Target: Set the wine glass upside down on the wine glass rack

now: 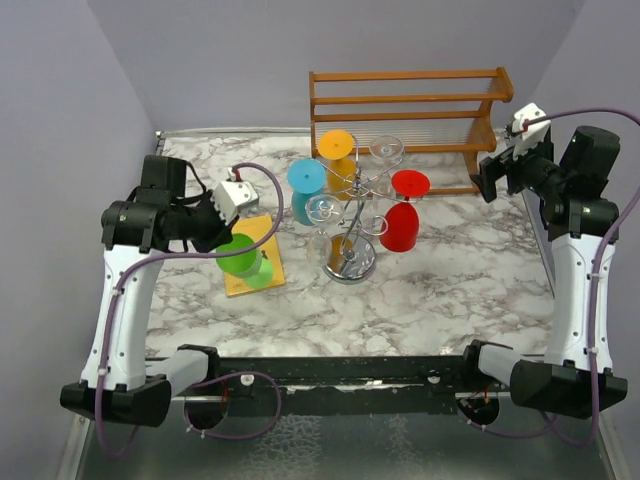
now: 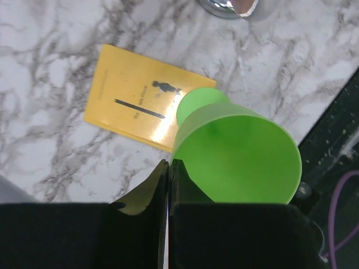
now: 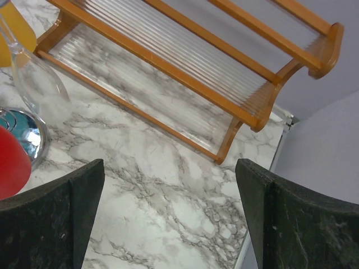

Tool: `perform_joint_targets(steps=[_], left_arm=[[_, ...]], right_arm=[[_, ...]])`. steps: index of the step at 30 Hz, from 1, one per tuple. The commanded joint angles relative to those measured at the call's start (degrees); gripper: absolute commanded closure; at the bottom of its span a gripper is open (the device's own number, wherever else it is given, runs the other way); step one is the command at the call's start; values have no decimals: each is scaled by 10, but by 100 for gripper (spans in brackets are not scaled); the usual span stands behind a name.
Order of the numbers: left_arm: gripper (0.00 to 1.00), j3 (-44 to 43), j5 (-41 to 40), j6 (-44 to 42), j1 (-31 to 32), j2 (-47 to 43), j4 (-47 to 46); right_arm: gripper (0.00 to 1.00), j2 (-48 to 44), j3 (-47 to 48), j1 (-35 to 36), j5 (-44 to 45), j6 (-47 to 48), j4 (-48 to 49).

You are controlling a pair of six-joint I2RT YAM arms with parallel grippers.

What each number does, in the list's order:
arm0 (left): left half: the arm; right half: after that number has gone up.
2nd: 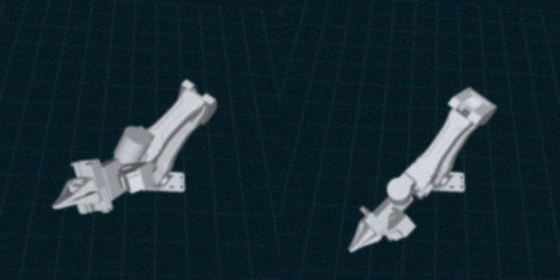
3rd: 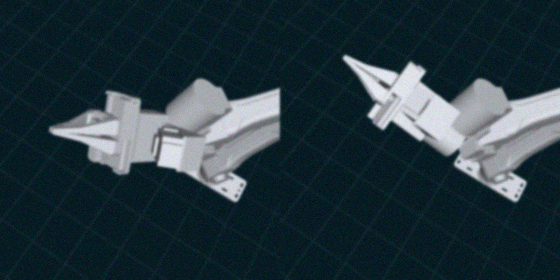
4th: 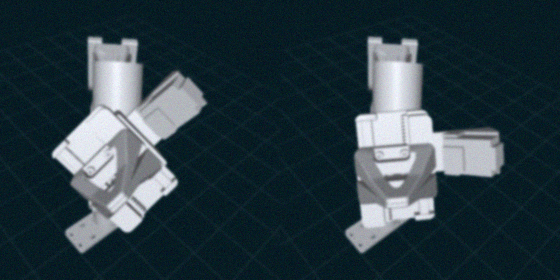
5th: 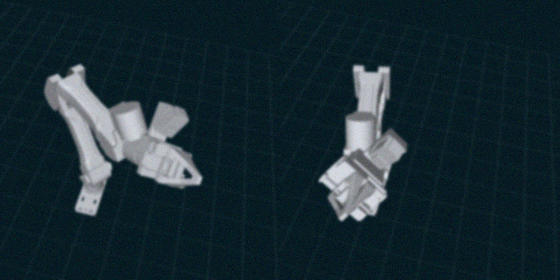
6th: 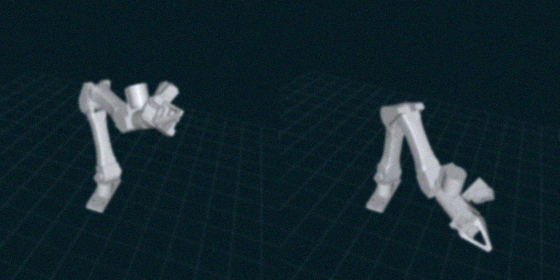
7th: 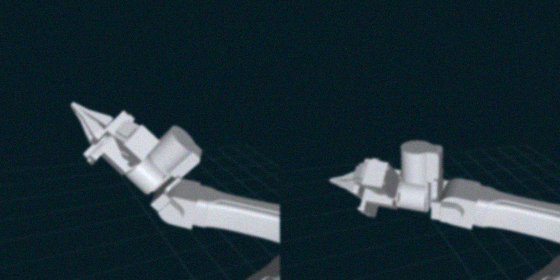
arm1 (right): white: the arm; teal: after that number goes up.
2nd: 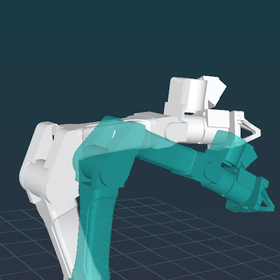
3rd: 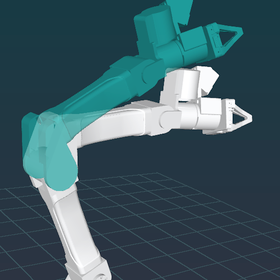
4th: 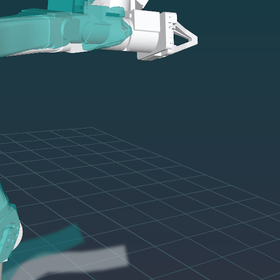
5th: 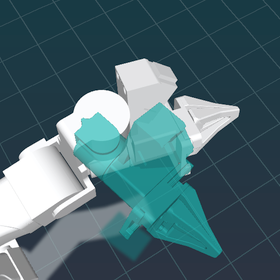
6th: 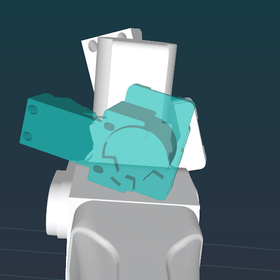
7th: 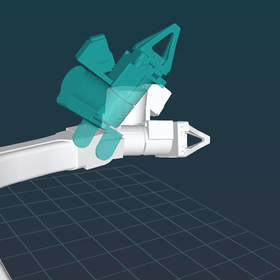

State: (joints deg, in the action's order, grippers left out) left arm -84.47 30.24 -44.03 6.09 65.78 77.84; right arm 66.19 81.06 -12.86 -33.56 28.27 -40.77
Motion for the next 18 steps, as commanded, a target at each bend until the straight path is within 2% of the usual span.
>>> perform_joint_targets(steps=[1,6,10,14,18], left_arm=[[100,-42,-69,130,-1,-46,-137],[100,-104,-169,218,-2,-27,-238],[100,-187,-176,289,-2,11,-301],[100,-297,-180,367,-2,61,-347],[100,-366,-119,441,-2,102,-393]], right_arm=[[0,-6,40,-3,-35,30,-19],[0,4,70,-3,-97,-20,-19],[5,32,97,-3,-176,-84,-41],[8,43,109,-3,-179,-127,-29],[9,55,133,3,-194,-170,-18]])
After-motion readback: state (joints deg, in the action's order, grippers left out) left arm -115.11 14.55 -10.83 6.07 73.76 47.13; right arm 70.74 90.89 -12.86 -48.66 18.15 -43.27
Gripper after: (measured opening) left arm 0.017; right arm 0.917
